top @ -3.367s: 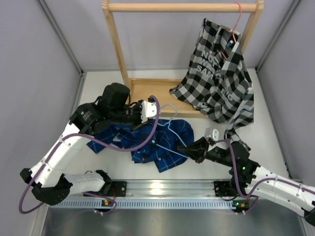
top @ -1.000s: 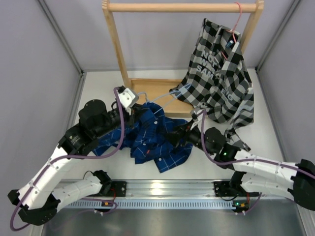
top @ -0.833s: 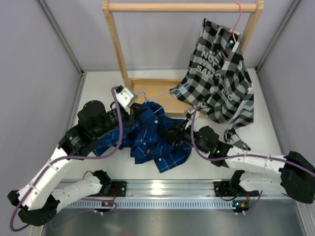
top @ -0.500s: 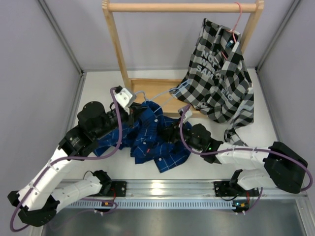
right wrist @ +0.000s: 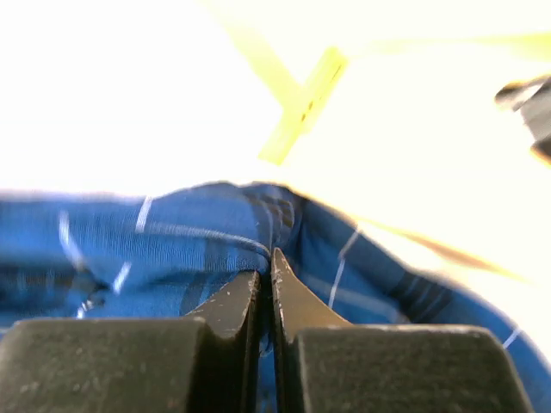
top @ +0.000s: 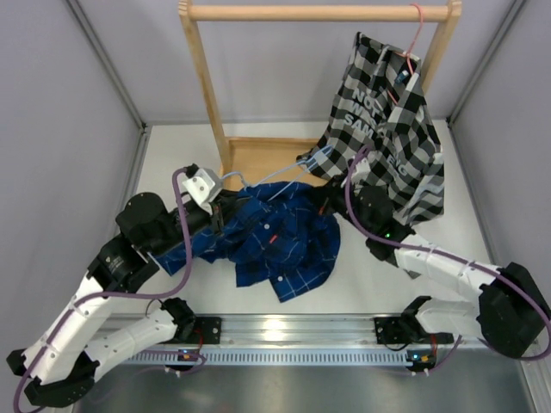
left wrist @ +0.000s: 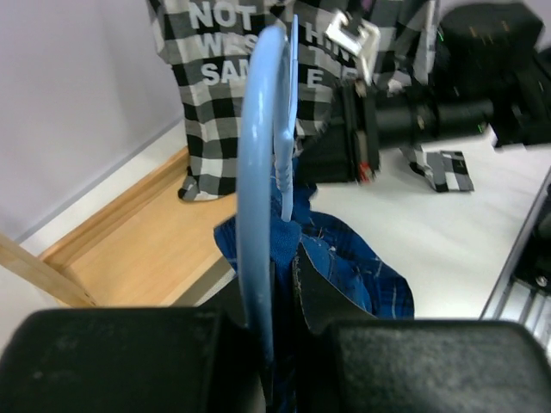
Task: Place the shirt on the hanger
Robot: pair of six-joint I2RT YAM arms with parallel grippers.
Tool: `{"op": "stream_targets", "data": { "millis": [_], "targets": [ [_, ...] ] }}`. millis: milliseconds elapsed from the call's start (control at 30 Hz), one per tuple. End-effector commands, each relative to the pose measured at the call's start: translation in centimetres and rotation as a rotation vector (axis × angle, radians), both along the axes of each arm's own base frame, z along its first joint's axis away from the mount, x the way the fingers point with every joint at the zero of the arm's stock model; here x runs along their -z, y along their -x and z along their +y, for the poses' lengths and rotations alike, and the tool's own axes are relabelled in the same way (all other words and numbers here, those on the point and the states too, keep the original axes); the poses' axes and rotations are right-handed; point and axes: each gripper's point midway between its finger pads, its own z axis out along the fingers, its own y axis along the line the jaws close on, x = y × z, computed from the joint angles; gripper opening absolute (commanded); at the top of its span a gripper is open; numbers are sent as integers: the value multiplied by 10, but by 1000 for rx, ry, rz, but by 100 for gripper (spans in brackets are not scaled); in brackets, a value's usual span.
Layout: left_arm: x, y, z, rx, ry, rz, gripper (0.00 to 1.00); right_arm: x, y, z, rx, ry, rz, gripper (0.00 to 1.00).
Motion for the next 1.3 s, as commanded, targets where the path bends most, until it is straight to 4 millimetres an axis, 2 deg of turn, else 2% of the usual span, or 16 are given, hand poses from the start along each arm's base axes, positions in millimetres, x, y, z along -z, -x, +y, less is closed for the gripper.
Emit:
{"op": "stream_targets", "data": {
  "millis": [0, 33, 133, 300, 400, 600, 700, 933, 1000, 1100, 1133, 1200, 1267],
  "targets": [
    [0, 16, -4, 86, 0, -21, 0, -14, -18, -16, -16, 59, 40, 0],
    [4, 19, -5, 103, -10, -12, 0, -15, -26, -25, -2, 73, 46, 0],
    [30, 25, -9, 150, -81, 43, 0, -26, -34, -28, -43, 111, 42, 0],
    [72, 11, 6, 46, -209, 142, 0, -40, -45, -43, -8, 157, 47, 0],
    [90, 5, 12, -3, -263, 182, 0, -43, -50, -54, 25, 164, 53, 0],
    [102, 15, 7, 54, -273, 224, 0, -39, -72, -72, 89, 234, 62, 0],
    [114, 18, 5, 66, -303, 264, 0, -40, -85, -84, 153, 272, 43, 0],
    [130, 23, 7, 65, -339, 329, 0, -44, -105, -107, 243, 272, 38, 0],
    [136, 23, 8, 55, -362, 352, 0, -47, -106, -116, 270, 253, 34, 0],
    [146, 17, 10, 18, -405, 389, 0, -68, -108, -127, 302, 212, -22, 0],
    [150, 11, 11, -19, -421, 403, 0, -79, -106, -124, 277, 183, -61, 0],
    [151, 10, 8, -12, -425, 412, 0, -81, -93, -115, 208, 151, -85, 0],
    [161, 12, 4, 16, -453, 449, 0, -87, -89, -120, 233, 127, -119, 0]
  ]
}}
